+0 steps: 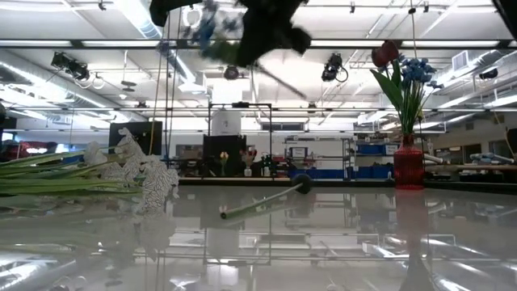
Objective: Sort flowers into vase by color
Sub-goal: Put the blue flowers into the red vase
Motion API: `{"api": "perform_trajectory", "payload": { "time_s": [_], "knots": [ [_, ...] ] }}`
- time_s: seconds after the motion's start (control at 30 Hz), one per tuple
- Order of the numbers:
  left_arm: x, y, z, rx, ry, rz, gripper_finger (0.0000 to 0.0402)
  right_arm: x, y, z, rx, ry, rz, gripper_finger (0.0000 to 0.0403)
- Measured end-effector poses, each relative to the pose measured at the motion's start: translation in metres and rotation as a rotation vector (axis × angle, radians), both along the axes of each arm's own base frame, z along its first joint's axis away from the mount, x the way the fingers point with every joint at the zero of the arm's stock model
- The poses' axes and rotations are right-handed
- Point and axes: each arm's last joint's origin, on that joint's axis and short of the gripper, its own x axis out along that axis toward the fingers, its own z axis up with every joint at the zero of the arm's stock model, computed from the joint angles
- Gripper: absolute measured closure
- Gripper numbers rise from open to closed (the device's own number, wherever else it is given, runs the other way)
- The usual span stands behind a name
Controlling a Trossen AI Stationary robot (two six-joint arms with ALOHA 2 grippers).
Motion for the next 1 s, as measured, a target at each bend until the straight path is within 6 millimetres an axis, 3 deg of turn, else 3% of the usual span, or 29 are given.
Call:
{"api": "perform_trajectory", "payload": {
  "time_s": [0.3,0.6,0.8,1.0],
  "knots": [
    [0.000,0.000,0.000,0.000,0.000,0.000,0.0184,-0.071,-0.036,0.095,-0.187,-0.213,-0.185,0.0391],
    [0.000,0.000,0.000,-0.001,0.000,0.000,0.0184,-0.143,-0.080,0.156,-0.426,-0.327,-0.395,0.0391],
    [0.000,0.000,0.000,-0.001,0.000,0.000,0.0184,-0.184,-0.123,0.163,-0.555,-0.402,-0.581,0.0391],
    [0.000,0.000,0.000,-0.001,0.000,0.000,0.0184,-0.230,-0.164,0.137,-0.695,-0.445,-0.736,0.0391]
  ]
}}
